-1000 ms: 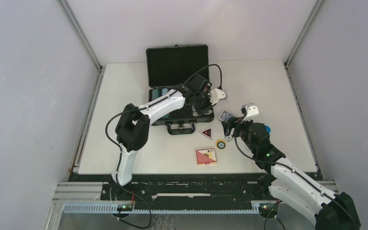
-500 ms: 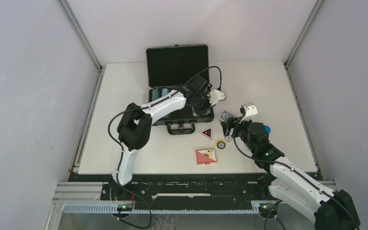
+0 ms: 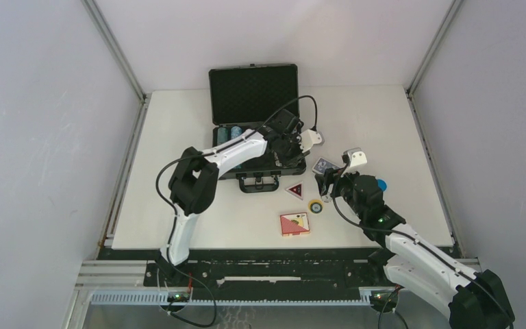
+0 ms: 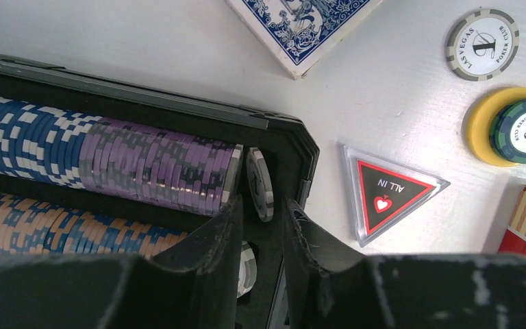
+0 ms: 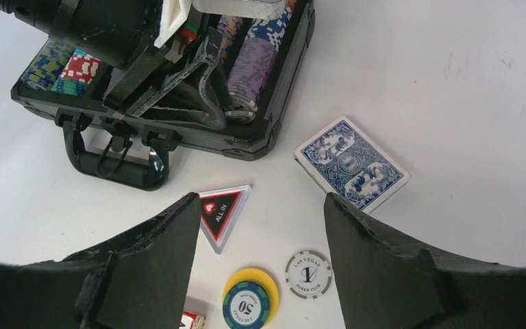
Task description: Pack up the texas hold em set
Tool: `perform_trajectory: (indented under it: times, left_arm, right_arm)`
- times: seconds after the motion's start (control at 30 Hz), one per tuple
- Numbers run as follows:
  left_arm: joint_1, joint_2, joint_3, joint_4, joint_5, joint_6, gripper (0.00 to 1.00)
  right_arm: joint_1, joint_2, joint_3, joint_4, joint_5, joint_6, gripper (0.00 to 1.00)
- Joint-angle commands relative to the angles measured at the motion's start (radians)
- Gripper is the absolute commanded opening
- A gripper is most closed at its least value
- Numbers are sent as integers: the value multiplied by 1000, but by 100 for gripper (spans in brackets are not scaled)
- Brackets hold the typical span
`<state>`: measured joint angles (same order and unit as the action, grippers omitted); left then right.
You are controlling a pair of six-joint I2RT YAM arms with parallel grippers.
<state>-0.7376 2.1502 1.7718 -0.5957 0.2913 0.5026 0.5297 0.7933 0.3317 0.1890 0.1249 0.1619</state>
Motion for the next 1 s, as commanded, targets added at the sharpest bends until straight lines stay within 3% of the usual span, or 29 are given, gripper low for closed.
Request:
perform_trajectory:
  times: [0.0,0.27,0.73,0.87,0.97]
  left_arm:
    - [8,-18,54,36,-27,2,32]
    - [8,-62,56,38,-60,-6,32]
    - [-9,-299,-69,77,-57,-37,32]
    - [-9,-349,-138,180,-122,-116,33]
    - [-8,-390,-217,313,-253,-238,33]
  right_arm:
    - [-6,-6,-3,47,-7,11,74]
    - [-5,-5,-2,48,-8,10,74]
    - [-7,34,11,29,19,35,76]
    - [-42,117,69,-70,63,111,76]
    - [-73,182,121,-148,56,160,79]
